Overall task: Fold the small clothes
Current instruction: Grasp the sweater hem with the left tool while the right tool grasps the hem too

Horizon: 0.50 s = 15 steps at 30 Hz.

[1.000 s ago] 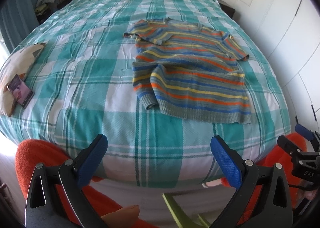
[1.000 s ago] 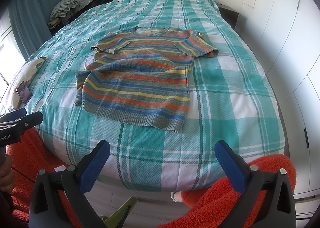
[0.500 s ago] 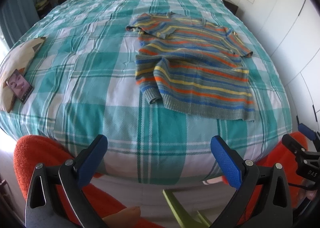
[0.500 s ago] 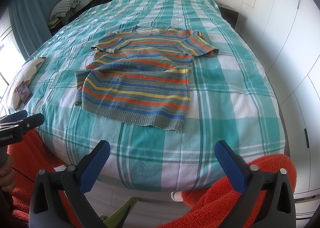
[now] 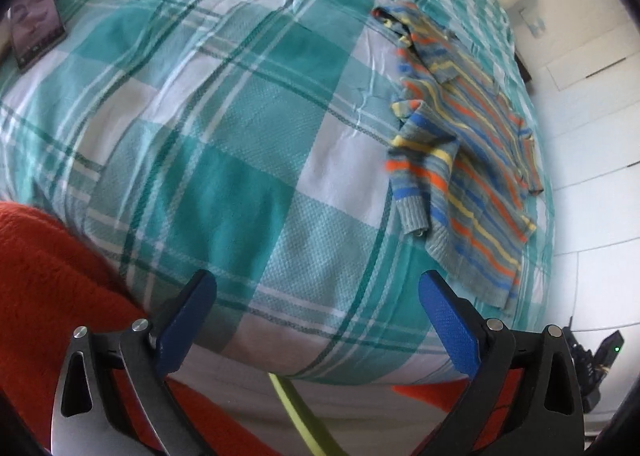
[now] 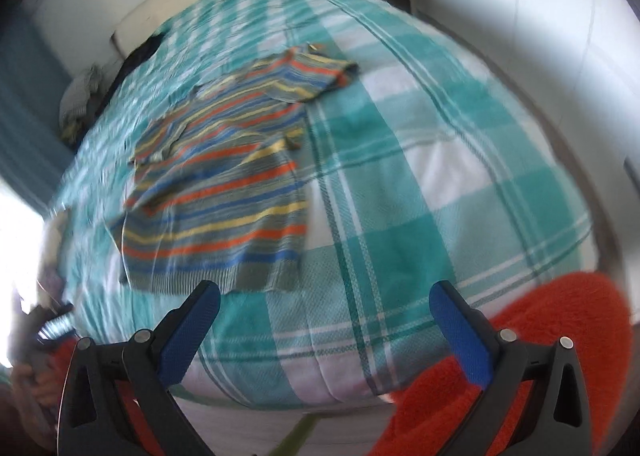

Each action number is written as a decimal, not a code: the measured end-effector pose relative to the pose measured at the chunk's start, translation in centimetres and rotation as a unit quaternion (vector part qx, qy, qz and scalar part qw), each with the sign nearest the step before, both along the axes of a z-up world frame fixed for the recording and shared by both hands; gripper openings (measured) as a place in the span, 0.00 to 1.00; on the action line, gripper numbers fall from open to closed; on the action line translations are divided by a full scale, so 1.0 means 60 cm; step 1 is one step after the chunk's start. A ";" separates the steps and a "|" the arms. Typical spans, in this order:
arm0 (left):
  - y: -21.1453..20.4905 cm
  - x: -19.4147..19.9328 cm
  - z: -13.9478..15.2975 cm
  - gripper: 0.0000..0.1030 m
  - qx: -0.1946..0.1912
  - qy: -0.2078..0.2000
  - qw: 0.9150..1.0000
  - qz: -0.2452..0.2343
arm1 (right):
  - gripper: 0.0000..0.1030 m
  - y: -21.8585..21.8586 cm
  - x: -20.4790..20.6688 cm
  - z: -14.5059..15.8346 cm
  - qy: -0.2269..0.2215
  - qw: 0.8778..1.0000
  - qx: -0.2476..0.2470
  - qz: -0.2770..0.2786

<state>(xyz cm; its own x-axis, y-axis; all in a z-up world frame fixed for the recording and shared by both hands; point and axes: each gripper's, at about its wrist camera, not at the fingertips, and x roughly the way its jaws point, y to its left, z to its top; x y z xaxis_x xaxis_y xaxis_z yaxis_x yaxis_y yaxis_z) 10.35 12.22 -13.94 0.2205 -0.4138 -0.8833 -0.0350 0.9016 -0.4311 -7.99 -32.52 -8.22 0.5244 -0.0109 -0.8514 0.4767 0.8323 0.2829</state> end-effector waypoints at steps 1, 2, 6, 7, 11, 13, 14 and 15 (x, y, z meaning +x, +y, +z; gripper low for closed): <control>-0.012 0.008 -0.010 0.94 -0.004 0.003 1.000 -0.014 | 1.00 -0.015 0.003 -0.020 -0.005 0.999 0.038 -0.008; -0.030 0.019 -0.022 0.86 -0.003 0.006 0.999 -0.033 | 1.00 -0.025 0.006 -0.032 -0.013 0.998 0.066 -0.010; -0.097 0.062 -0.056 0.69 0.006 -0.008 0.996 -0.091 | 0.98 -0.031 0.043 -0.093 -0.027 0.990 0.140 0.018; -0.111 0.072 -0.058 0.70 0.016 -0.022 0.995 -0.097 | 0.96 -0.027 0.052 -0.099 -0.028 0.989 0.139 0.028; -0.167 0.090 -0.056 0.45 0.047 -0.082 0.988 -0.122 | 0.77 0.002 0.108 -0.141 -0.027 0.987 0.135 0.080; -0.186 0.098 -0.059 0.03 0.028 -0.071 0.986 -0.146 | 0.32 0.014 0.127 -0.153 -0.023 0.987 0.119 0.102; -0.188 0.098 -0.054 0.01 0.024 -0.065 0.987 -0.149 | 0.07 0.017 0.133 -0.151 -0.017 0.988 0.110 0.108; -0.183 0.094 -0.041 0.01 0.025 -0.071 0.985 -0.154 | 0.07 0.015 0.132 -0.144 -0.011 0.987 0.118 0.111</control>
<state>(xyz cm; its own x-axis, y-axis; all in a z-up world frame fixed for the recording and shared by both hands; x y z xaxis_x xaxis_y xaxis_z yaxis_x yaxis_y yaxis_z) 16.00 1.22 -16.38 0.2154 -0.4364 -0.8736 0.3007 0.8808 -0.3659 -0.08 -31.62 -16.86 0.5096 0.3036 -0.8051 0.2823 0.8249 0.4898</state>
